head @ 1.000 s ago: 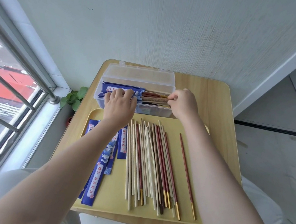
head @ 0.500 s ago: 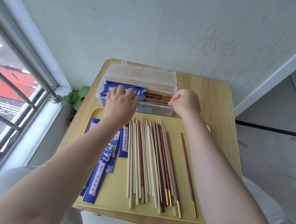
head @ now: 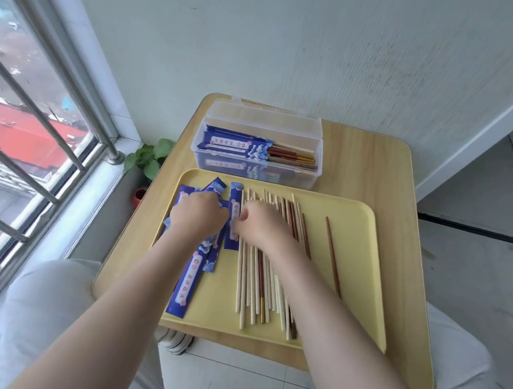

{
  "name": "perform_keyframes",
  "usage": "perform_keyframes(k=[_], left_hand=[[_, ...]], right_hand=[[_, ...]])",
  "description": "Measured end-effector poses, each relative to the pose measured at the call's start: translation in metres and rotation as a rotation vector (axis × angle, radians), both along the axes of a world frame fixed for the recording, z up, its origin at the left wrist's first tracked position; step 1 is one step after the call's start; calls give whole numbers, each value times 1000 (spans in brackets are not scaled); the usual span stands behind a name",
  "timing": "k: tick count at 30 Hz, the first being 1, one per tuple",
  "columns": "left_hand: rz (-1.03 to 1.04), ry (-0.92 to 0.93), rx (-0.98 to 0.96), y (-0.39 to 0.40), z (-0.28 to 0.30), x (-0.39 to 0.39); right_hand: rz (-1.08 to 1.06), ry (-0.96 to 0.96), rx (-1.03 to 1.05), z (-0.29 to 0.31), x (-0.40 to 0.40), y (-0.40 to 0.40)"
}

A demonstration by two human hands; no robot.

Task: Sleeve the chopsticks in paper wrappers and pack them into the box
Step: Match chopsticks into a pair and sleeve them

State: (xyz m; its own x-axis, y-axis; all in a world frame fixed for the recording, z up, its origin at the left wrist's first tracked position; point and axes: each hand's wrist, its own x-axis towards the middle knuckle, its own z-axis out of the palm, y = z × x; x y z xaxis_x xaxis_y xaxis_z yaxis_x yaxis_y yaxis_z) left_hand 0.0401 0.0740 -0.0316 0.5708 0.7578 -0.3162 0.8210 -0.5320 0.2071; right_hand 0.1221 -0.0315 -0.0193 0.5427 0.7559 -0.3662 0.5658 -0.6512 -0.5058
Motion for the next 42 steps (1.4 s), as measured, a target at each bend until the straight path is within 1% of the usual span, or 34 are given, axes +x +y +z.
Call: perform_keyframes(k=[3, 7, 12, 15, 17, 19, 21, 22, 24, 25, 26, 29, 31, 32, 33, 35, 36, 38, 42], left_hand=[[1, -66, -36, -7, -10, -18], [1, -206, -53, -14, -22, -28], [13, -267, -44, -19, -27, -31], [19, -267, -46, -19, -23, -32], [41, -315, -57, -19, -19, -31], [108, -418, -90, -22, -14, -27], [196, -551, -168, -26, -9, -21], [242, -628, -250, -29, -5, -18], [338, -783, -484, -37, 3, -12], [390, -830, -589, -41, 6, -9], [421, -857, -652, -42, 9, -7], [438, -855, -682, -54, 5, 2], [459, -830, -715, -60, -1, 3], [456, -814, -742, -65, -2, 3], [443, -798, -762, -69, -4, 2], [402, -757, -779, -77, -6, -1], [386, -736, -783, -80, -7, -2], [365, -720, -801, -85, -10, -4], [300, -701, -826, -93, -11, -10]], right_hand=[[37, -53, -70, -13, -24, -1], [-48, -123, -48, -17, -37, -3], [-119, -159, 11, -16, -45, -5], [-166, -182, 31, -15, -46, -9], [-210, -173, 64, -15, -43, -14], [-265, -83, 136, -14, -37, -19], [-309, 57, 234, -8, -31, -27], [-316, 118, 278, -4, -30, -32], [-301, 214, 331, 3, -29, -42], [-278, 249, 337, 6, -29, -48], [-252, 281, 329, 8, -31, -51], [-179, 352, 266, 10, -25, -70], [-201, 339, 241, 11, -16, -83], [-263, 272, 236, 10, -10, -91], [-336, 161, 218, 8, -4, -98], [-435, -57, 109, -1, 5, -110], [-451, -106, 37, -5, 7, -114], [-442, -107, -68, -11, 7, -117], [-484, -64, -96, -16, 9, -113]])
